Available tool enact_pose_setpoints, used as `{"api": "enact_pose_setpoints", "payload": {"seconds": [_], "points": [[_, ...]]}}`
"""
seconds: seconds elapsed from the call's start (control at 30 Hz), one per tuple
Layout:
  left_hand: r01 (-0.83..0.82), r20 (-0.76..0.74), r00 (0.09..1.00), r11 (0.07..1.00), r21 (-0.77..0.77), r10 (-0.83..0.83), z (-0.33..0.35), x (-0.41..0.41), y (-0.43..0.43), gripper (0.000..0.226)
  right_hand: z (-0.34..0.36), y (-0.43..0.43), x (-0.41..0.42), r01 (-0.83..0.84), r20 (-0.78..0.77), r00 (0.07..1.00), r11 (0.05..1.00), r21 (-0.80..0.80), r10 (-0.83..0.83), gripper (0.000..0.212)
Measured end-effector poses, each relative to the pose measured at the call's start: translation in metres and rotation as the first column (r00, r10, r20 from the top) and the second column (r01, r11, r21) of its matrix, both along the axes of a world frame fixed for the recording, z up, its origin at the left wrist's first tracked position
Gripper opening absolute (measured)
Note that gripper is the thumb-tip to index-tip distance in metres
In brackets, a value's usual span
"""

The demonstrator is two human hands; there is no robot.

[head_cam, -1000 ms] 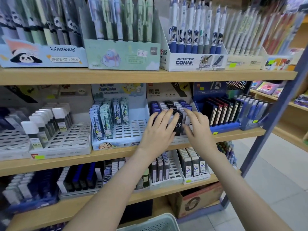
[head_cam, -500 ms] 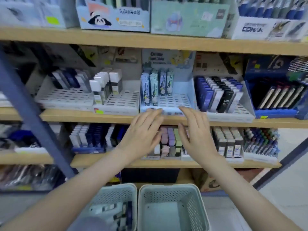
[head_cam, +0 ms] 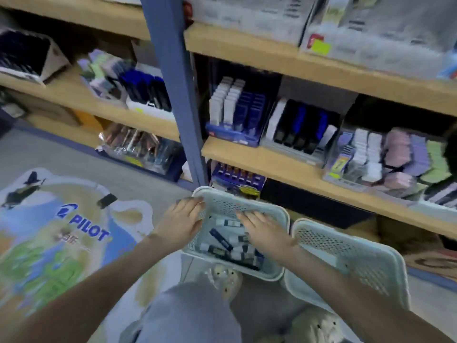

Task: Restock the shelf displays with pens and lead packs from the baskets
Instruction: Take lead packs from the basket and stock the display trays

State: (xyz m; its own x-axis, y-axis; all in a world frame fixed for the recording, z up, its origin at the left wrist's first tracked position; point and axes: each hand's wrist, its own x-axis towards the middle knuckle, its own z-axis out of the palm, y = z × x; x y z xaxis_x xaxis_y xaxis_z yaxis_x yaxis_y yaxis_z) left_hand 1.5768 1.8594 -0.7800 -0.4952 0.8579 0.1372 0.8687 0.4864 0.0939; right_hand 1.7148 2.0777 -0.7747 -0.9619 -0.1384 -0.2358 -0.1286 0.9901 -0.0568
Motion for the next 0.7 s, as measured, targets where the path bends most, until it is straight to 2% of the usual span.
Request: {"api": "enact_pose_setpoints", "payload": {"seconds": [0.07, 0.2, 0.23, 0.3, 0.33, 0.43, 0.47, 0.53, 0.63, 0.7], "points": [[0.035, 0.014, 0.999, 0.999, -0.003, -0.035, -0.03, -0.007, -0.009, 0.038, -0.039, -0.01, -0.008, 0.037, 0.119, 0.992, 0.999, 0.028, -0.04, 0.071], [0.085, 0.016, 0.996, 0.996, 0.015, -0.085, -0.075, -0.024, -0.021, 0.036, -0.111, -0.024, -0.025, -0.011, 0.334, 0.943, 0.996, 0.089, -0.019, 0.077], [0.081, 0.034, 0.996, 0.996, 0.037, -0.082, -0.083, -0.028, -0.023, 0.035, -0.129, -0.026, -0.028, -0.044, 0.338, 0.941, 0.992, 0.117, 0.001, 0.072], [0.061, 0.06, 0.996, 0.994, 0.088, -0.067, -0.095, -0.03, -0.024, 0.033, -0.167, -0.027, -0.028, -0.004, 0.337, 0.94, 0.99, 0.14, -0.044, 0.057], [0.047, 0.08, 0.995, 0.993, 0.108, -0.056, -0.099, -0.03, -0.025, 0.033, -0.181, -0.026, -0.028, 0.004, 0.377, 0.924, 0.99, 0.143, -0.058, 0.059], [0.033, 0.068, 0.997, 0.99, 0.136, -0.042, -0.107, -0.027, -0.024, 0.032, -0.189, -0.023, -0.036, 0.021, 0.454, 0.886, 0.985, 0.169, -0.096, 0.077], [0.042, 0.046, 0.998, 0.988, 0.146, -0.049, -0.108, -0.026, -0.022, 0.03, -0.191, -0.018, -0.038, -0.023, 0.448, 0.892, 0.984, 0.174, -0.058, 0.072], [0.085, 0.006, 0.996, 0.984, 0.159, -0.087, -0.112, -0.023, -0.019, 0.026, -0.19, -0.011, -0.044, -0.007, 0.478, 0.877, 0.992, 0.125, -0.054, 0.064], [0.175, -0.037, 0.985, 0.974, 0.146, -0.171, -0.115, -0.022, -0.017, 0.026, -0.19, -0.007, -0.046, 0.032, 0.466, 0.882, 0.995, 0.094, -0.073, 0.07], [0.198, -0.046, 0.98, 0.967, 0.16, -0.193, -0.119, -0.023, -0.018, 0.022, -0.19, -0.009, -0.041, 0.002, 0.459, 0.887, 0.994, 0.11, -0.053, 0.074]]}}
